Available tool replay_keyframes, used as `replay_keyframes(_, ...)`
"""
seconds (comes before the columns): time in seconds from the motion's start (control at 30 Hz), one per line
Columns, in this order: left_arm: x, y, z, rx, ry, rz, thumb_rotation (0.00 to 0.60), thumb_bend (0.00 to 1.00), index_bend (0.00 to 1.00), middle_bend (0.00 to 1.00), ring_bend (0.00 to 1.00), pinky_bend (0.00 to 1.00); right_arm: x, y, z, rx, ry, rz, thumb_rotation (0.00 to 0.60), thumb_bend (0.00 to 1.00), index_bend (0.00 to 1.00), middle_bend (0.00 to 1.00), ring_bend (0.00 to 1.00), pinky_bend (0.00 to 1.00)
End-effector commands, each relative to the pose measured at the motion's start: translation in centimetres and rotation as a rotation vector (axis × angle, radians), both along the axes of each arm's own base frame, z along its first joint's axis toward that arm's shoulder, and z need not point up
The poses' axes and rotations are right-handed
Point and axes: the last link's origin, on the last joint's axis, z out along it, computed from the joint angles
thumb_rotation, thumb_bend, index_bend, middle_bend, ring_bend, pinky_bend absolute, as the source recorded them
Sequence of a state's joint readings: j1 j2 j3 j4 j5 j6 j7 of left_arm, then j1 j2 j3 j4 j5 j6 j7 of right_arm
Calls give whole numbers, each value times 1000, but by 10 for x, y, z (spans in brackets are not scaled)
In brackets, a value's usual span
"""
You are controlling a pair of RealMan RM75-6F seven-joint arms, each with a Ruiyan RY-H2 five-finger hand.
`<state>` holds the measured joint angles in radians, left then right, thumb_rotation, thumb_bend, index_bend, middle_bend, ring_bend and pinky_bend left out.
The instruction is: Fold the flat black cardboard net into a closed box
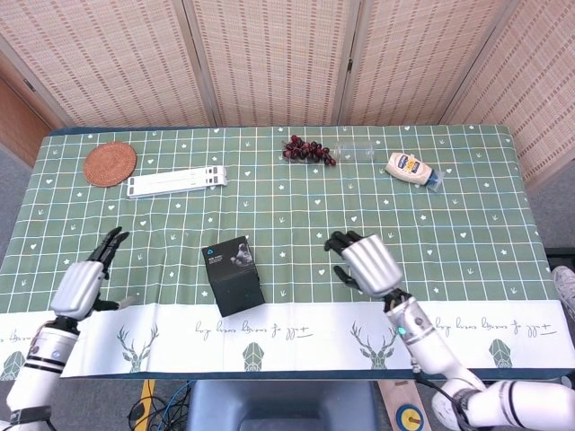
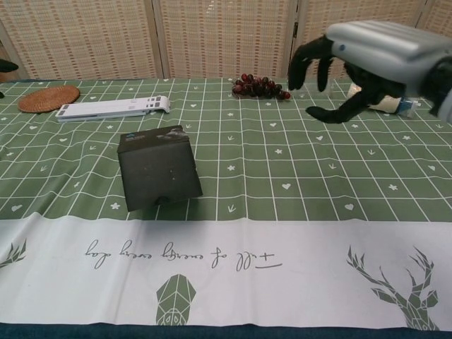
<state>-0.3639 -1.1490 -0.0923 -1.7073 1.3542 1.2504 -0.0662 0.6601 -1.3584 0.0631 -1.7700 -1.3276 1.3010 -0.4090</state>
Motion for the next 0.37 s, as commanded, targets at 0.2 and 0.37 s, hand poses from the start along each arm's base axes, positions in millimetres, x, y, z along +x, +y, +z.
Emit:
replay_keyframes(0.2,-39,-37,33,181,169,61,600,103,0,0,148,449,-90,49,62,-38,-37,-185,600,381,370,359,411,681)
replay_keyframes(0.37,-50,-66,45,218,230,107,600,103,0,0,129,415,-133,76,79,-82,-35,-270,600,381,370,359,385,638)
